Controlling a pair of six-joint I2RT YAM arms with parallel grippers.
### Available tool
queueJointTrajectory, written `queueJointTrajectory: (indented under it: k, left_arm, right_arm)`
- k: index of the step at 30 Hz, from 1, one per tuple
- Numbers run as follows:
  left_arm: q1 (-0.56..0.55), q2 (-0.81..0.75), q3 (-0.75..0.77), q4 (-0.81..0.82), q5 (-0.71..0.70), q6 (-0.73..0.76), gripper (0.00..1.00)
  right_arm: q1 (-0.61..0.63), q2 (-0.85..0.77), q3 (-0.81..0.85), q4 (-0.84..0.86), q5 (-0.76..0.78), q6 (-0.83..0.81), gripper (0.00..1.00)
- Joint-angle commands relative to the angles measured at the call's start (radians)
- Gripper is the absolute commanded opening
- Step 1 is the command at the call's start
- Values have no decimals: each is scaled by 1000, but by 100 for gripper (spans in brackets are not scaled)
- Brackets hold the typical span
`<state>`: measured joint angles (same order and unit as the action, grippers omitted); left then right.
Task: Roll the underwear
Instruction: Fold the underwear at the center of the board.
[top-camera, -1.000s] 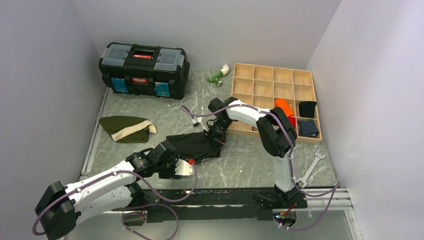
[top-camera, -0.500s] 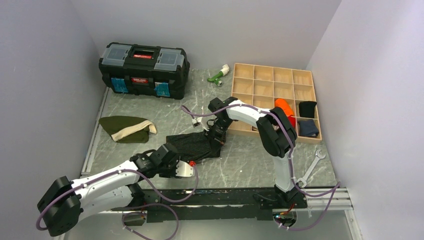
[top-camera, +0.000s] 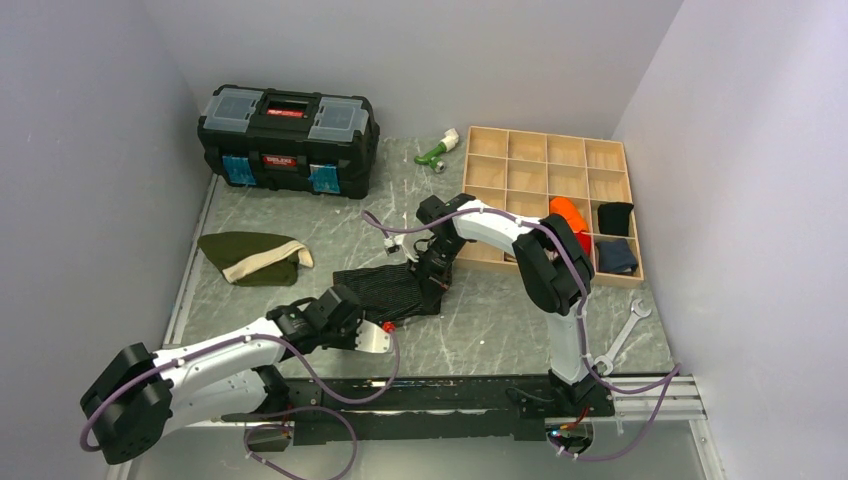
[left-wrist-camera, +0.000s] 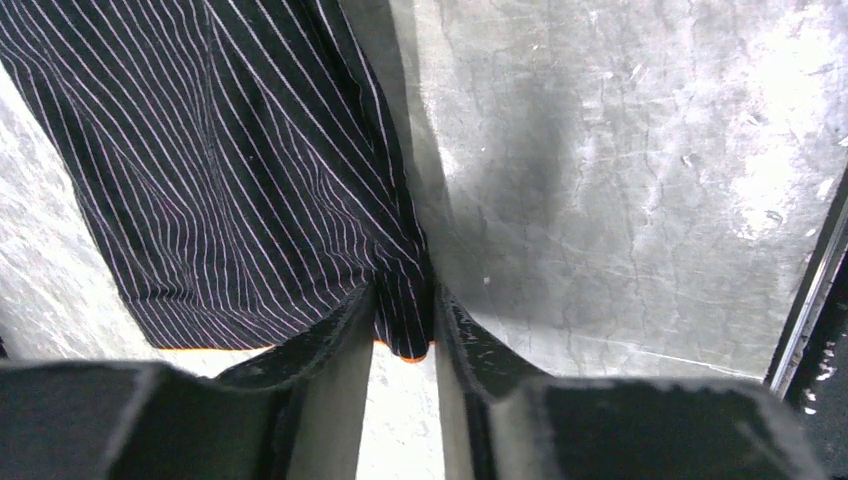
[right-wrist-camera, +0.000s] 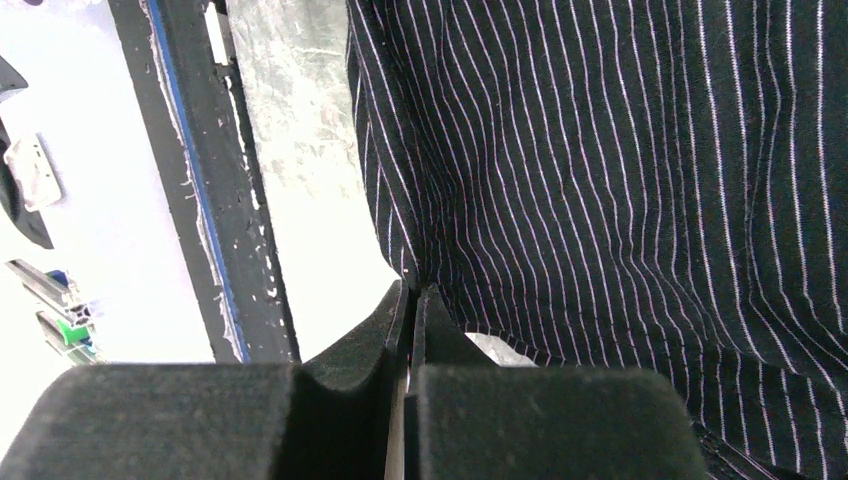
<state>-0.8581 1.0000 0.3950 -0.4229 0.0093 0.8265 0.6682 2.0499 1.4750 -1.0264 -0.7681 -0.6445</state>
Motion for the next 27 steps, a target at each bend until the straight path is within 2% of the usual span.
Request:
queueJointTrajectory:
  k: [1, 10, 17, 27]
  left_arm:
    - [-1, 46, -41, -45, 19, 18, 29]
    - [-2, 54, -32, -60, 8, 23, 0]
    - [-1, 55, 38, -137, 25, 11, 0]
    - [-2, 59, 206, -347, 162, -38, 0]
  right_arm:
    - [-8, 1, 40, -28, -17, -25, 0]
    - [-14, -9, 26, -30, -27, -23, 0]
    - [-13, -19, -4, -33, -47, -34, 0]
    - [-4, -101, -81, -60, -57, -54, 0]
